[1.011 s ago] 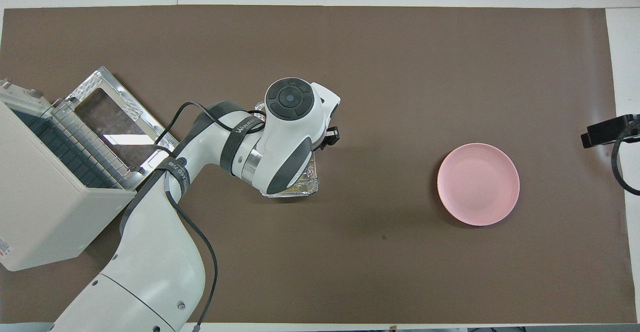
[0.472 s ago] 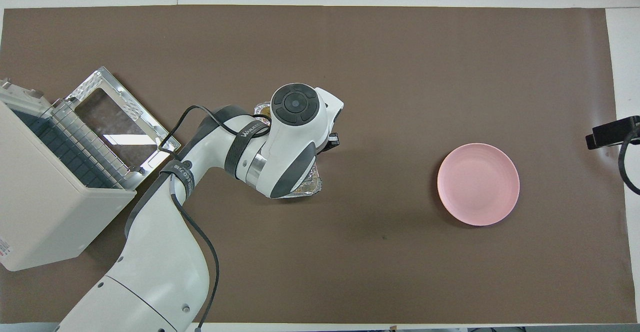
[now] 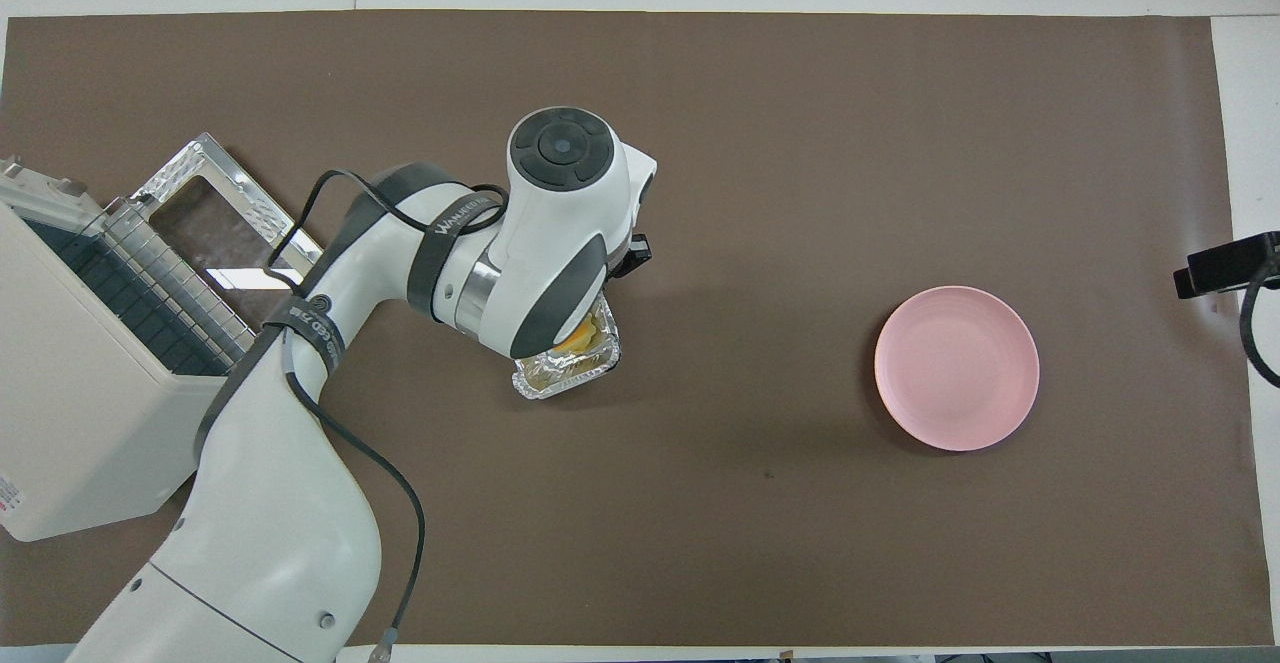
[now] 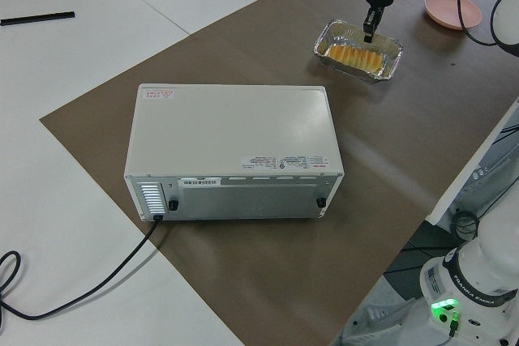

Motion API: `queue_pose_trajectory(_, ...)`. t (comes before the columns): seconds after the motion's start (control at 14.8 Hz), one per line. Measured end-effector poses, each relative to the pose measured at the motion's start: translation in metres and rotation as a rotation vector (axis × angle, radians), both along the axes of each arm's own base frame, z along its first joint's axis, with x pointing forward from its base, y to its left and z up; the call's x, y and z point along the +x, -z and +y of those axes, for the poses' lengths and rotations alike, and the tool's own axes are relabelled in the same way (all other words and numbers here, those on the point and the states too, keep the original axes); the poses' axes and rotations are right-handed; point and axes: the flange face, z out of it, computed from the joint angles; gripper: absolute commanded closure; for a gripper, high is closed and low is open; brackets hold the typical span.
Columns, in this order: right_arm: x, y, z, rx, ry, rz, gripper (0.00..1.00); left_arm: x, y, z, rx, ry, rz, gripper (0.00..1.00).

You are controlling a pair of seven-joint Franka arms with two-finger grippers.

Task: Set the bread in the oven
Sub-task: 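Carry the foil tray into the oven with the left gripper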

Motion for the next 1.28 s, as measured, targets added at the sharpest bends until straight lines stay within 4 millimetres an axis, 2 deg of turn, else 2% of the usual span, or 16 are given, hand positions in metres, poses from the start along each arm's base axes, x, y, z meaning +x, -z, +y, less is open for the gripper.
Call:
queue_pose_trajectory(0.13, 0.000, 0.000, 0.000, 0.000, 0.000, 0.002, 0.00, 0.029, -0.027, 0.058, 0.050, -0.096, -0.014, 1.00)
queue_pose_trajectory(0.27, 0.000, 0.000, 0.000, 0.000, 0.000, 0.002, 0.00, 0.060, -0.043, 0.140, 0.128, -0.194, -0.033, 1.00)
queue_pose_trajectory(0.34, -0.001, 0.000, 0.000, 0.000, 0.000, 0.002, 0.00, 0.072, -0.046, 0.176, 0.164, -0.216, -0.041, 1.00)
queue_pose_trajectory(0.47, -0.001, -0.001, 0.000, 0.000, 0.000, 0.001, 0.00, 0.085, -0.046, 0.235, 0.212, -0.285, -0.030, 1.00)
queue_pose_trajectory(0.67, -0.001, -0.001, 0.000, 0.000, 0.000, 0.001, 0.00, 0.095, -0.041, 0.311, 0.269, -0.370, 0.003, 1.00)
queue_pose_trajectory(0.81, -0.001, -0.001, 0.000, 0.000, 0.000, 0.001, 0.00, 0.095, -0.040, 0.337, 0.287, -0.402, 0.028, 1.00)
queue_pose_trajectory(1.28, -0.001, -0.001, 0.000, 0.000, 0.000, 0.001, 0.00, 0.080, -0.020, 0.364, 0.326, -0.412, 0.142, 1.00)
